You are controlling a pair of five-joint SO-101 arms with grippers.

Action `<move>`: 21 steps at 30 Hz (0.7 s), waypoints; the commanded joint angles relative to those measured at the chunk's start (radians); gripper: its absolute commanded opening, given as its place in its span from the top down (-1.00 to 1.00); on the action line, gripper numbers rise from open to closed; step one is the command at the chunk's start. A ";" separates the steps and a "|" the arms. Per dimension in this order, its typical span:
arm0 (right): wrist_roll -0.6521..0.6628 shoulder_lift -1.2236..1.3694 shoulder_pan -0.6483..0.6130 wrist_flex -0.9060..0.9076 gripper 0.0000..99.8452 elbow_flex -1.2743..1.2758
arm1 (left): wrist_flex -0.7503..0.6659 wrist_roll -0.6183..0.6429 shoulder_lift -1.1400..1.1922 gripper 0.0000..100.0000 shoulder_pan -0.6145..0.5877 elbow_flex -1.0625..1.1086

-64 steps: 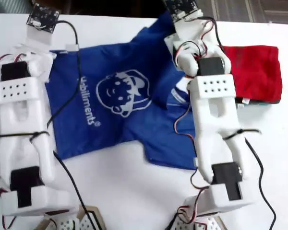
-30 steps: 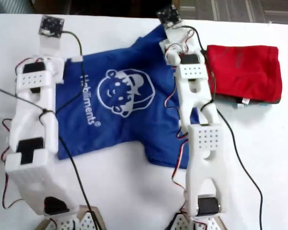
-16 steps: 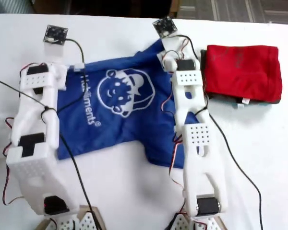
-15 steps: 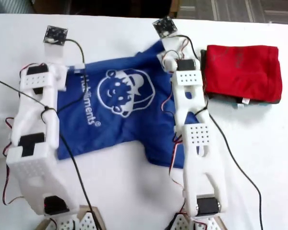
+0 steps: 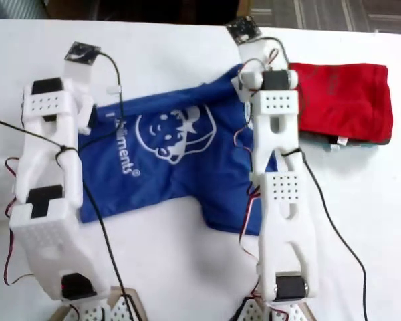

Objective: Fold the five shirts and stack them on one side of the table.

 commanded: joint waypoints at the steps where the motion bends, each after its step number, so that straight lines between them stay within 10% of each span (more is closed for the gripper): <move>1: 0.005 -0.136 0.024 0.145 0.96 -0.046 | 0.110 -0.032 -0.023 0.95 0.003 -0.050; 13: 0.000 -0.328 0.059 0.298 0.96 -0.008 | 0.190 -0.084 -0.273 0.95 -0.014 0.206; 21: -0.003 -0.673 0.033 0.294 0.96 0.539 | 0.032 -0.100 -0.519 0.95 -0.015 0.547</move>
